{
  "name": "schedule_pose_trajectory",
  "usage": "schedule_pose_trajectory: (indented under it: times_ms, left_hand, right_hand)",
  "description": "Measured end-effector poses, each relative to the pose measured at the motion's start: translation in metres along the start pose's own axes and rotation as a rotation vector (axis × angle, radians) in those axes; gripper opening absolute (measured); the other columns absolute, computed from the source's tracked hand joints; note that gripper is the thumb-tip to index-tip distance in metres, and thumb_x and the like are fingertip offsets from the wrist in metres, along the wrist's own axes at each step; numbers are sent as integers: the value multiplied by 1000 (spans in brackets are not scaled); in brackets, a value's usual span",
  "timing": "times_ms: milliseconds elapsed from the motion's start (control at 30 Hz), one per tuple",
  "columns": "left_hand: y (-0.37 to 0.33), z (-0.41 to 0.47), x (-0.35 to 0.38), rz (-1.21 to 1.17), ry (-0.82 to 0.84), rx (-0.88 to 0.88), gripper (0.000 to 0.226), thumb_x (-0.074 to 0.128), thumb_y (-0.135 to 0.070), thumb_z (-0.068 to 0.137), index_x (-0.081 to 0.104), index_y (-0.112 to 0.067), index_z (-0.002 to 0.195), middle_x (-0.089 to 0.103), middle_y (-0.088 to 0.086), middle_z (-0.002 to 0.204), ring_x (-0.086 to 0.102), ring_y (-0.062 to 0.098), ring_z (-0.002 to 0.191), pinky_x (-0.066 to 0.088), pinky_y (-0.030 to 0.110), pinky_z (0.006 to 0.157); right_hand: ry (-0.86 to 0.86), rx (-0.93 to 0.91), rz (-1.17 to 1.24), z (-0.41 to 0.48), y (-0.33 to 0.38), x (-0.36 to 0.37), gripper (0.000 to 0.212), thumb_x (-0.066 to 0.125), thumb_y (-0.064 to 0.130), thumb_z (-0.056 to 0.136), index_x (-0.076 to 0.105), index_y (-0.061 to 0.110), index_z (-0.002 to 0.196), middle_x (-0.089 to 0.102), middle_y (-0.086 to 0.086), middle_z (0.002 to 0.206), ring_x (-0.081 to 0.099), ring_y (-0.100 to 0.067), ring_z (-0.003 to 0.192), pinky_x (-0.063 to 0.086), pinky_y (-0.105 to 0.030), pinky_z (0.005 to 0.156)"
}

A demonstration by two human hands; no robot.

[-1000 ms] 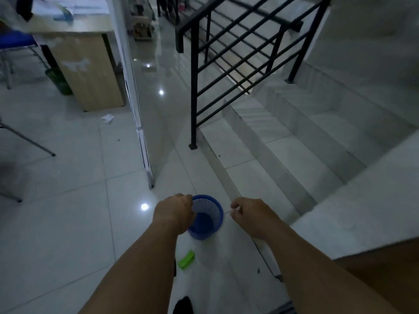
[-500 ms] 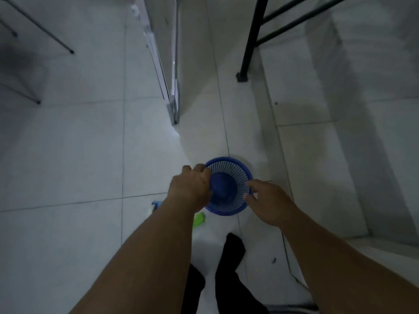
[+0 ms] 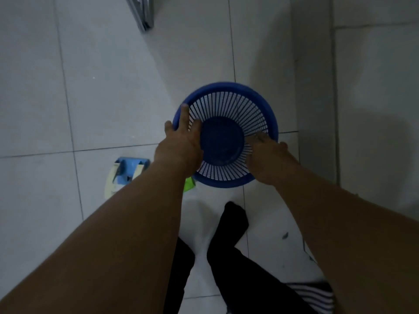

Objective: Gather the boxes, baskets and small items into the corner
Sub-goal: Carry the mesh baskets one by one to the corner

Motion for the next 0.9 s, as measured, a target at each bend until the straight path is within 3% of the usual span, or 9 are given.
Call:
schedule_pose_trajectory:
  times_ms: [167, 333, 433, 567, 667, 800, 900]
  left_hand:
    - [-4, 6, -13, -40, -87, -6, 77, 63, -31, 91, 16, -26, 151, -24, -5, 160, 17, 41, 139, 48, 53, 92]
    - [-6, -21, -52, 3, -126, -2, 74, 62, -34, 91, 19, -23, 151, -15, -3, 163, 27, 39, 132, 49, 48, 87]
    - [-4, -54, -91, 12, -173, -6, 72, 63, -35, 91, 24, -22, 149, -9, -1, 163, 28, 40, 131, 50, 49, 86]
    - [5, -114, -160, 5, -240, -39, 62, 59, -37, 93, 29, -21, 146, -4, 0, 163, 27, 40, 132, 50, 50, 86]
    - [14, -167, -217, -14, -287, -93, 59, 57, -38, 94, 32, -20, 144, -1, -1, 163, 27, 40, 132, 50, 49, 87]
    - [32, -253, -284, -51, -379, -180, 54, 55, -39, 94, 36, -19, 141, 2, -2, 164, 29, 39, 128, 49, 48, 84]
    - [48, -327, -319, -93, -458, -286, 53, 53, -43, 94, 37, -21, 140, 3, -4, 163, 30, 37, 128, 49, 46, 86]
  right_hand:
    - [-159, -58, 179, -6, 7, -11, 48, 55, 16, 95, 49, 12, 142, 50, -13, 142, 52, -33, 121, 40, -48, 106]
    - [-291, -110, 97, -40, 28, -55, 43, 58, 11, 91, 56, 6, 134, 58, -16, 130, 57, -34, 111, 44, -49, 99]
    - [-315, -115, 70, -69, 51, -88, 41, 55, 16, 95, 55, 8, 135, 56, -15, 133, 56, -33, 112, 44, -49, 98]
    - [-349, -107, 54, -127, 97, -148, 40, 47, 26, 99, 51, 18, 138, 53, -6, 137, 52, -34, 116, 39, -44, 102]
    - [-373, -109, 11, -175, 139, -198, 39, 44, 31, 100, 51, 22, 137, 55, -3, 134, 54, -31, 112, 45, -43, 98]
    - [-420, -186, 24, -242, 195, -254, 30, 41, 34, 96, 58, 23, 118, 62, -6, 115, 58, -34, 97, 53, -43, 84]
    - [-470, -283, -26, -300, 244, -293, 27, 45, 29, 96, 60, 20, 117, 61, -6, 118, 58, -36, 102, 52, -40, 85]
Point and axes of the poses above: each hand's wrist, its own z-axis towards the middle knuckle, its own x-axis out of the palm, y = z × x, the point moved 9 cm from there along z, towards the middle knuckle
